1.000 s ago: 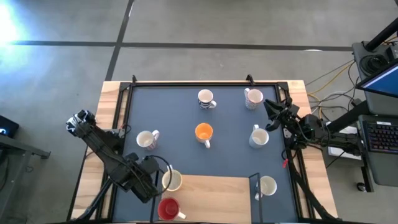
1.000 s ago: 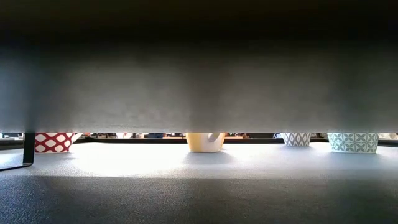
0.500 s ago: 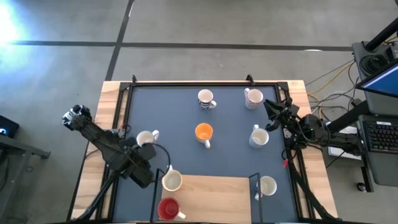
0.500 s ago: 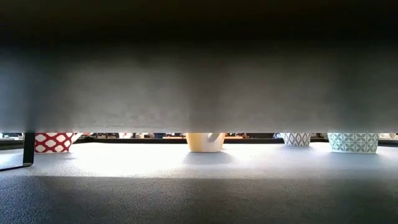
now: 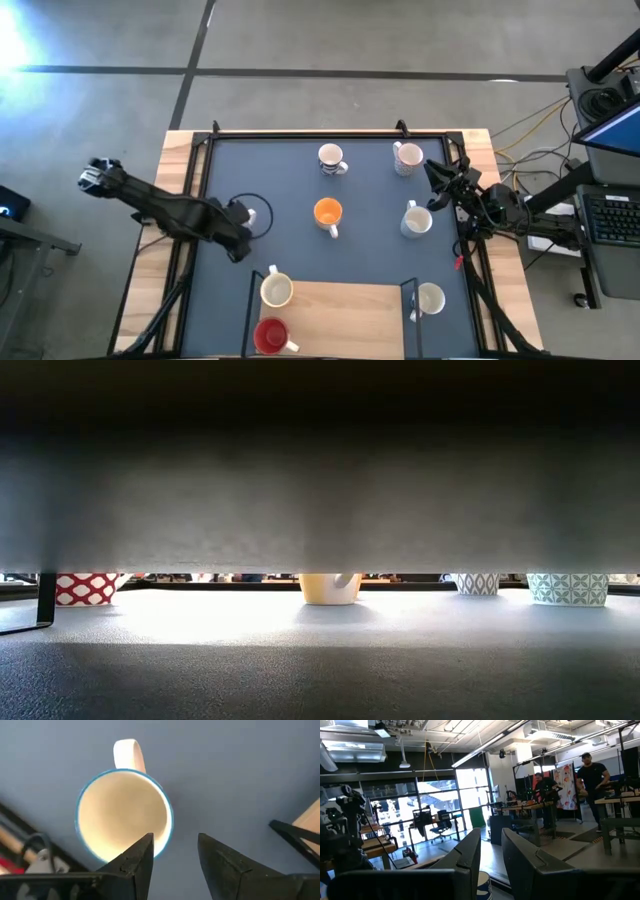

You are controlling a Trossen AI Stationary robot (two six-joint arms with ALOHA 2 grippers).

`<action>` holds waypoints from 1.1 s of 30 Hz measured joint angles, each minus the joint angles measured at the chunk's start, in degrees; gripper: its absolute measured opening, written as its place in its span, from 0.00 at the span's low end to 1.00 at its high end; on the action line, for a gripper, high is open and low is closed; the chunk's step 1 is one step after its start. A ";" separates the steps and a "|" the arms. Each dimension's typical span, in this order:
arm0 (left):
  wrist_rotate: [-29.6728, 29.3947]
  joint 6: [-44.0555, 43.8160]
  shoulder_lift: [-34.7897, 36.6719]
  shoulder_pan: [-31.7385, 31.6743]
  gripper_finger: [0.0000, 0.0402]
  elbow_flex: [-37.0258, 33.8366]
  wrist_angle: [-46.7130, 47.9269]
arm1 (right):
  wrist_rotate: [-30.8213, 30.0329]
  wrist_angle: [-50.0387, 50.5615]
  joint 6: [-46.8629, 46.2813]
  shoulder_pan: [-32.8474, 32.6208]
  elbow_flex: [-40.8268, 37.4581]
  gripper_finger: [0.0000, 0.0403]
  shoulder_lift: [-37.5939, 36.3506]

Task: Place coffee mugs
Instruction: Put the red patterned mug on the shelf

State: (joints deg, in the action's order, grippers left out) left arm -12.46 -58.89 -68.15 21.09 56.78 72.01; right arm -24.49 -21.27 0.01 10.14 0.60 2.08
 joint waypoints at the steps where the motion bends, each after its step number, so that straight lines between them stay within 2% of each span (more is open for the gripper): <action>1: 0.05 0.01 1.01 -0.23 0.34 -1.28 -0.90 | 0.00 0.01 0.00 -0.01 0.00 0.17 0.00; 7: 0.38 0.63 3.38 -0.60 0.34 -6.35 -4.69 | 0.02 0.00 0.00 0.01 -0.01 0.17 -0.02; 18: 0.24 10.04 2.59 -3.01 0.32 -11.57 -13.08 | 0.00 0.01 0.01 0.00 -0.01 0.17 -0.01; 23: -0.39 10.88 2.59 -3.37 0.23 -11.59 -13.10 | 0.00 0.01 0.00 0.01 0.00 0.17 0.00; 30: -0.46 13.84 2.61 -5.65 0.03 -11.59 -13.80 | 0.00 -0.01 0.00 -0.01 -0.01 0.17 -0.01; 33: -0.71 13.94 2.59 -7.16 0.02 -11.59 -14.39 | 0.00 0.00 0.00 0.01 -0.01 0.17 -0.01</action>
State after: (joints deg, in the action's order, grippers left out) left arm -13.17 -44.96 -65.56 13.93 45.19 57.63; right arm -24.49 -21.26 0.01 10.15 0.59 2.08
